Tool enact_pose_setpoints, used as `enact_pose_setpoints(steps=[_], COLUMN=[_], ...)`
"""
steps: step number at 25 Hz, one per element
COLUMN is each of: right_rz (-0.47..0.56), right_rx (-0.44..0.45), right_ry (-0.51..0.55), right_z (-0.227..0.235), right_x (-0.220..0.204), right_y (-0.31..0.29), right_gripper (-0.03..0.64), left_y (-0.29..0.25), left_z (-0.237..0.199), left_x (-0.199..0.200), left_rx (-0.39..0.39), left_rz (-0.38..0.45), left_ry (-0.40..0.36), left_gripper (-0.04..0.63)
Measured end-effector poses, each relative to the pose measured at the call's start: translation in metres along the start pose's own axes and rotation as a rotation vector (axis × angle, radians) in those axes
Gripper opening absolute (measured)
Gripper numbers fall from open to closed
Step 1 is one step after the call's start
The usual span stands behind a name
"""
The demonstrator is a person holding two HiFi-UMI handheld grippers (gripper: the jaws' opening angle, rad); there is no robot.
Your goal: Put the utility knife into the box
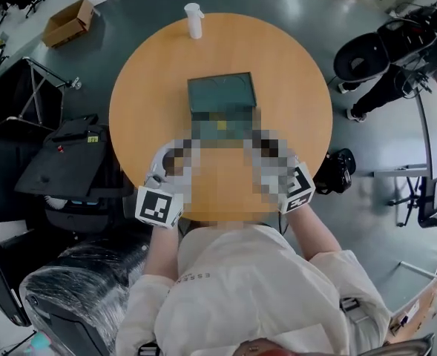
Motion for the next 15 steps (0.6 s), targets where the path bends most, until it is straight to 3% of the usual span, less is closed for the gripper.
enact_pose_setpoints(steps=[6, 10, 15], right_rz=[0.057, 0.117, 0.115], right_rx=[0.011, -0.009, 0.007], right_ry=[0.037, 0.053, 0.084], right_z=[-0.014, -0.034, -0.058], right_x=[-0.007, -0.011, -0.013], right_y=[0.046, 0.066, 0.088], right_gripper=[-0.008, -0.008, -0.008], left_y=[0.038, 0.056, 0.078], left_z=[0.044, 0.067, 0.086], left_x=[-0.009, -0.017, -0.005], left_rx=[0.073, 0.073, 0.063], left_rz=[0.009, 0.005, 0.019], left_ry=[0.01, 0.008, -0.013], left_gripper=[0.015, 0.015, 0.016])
Point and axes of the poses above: the fingertips, and each gripper's own axes: y backward along the fingers, z to its right, x out of its top, the point moved 8 cm from there along y, backward along the fingers, and after that the axes turned 5 degrees about z, right-handed, at the moved point
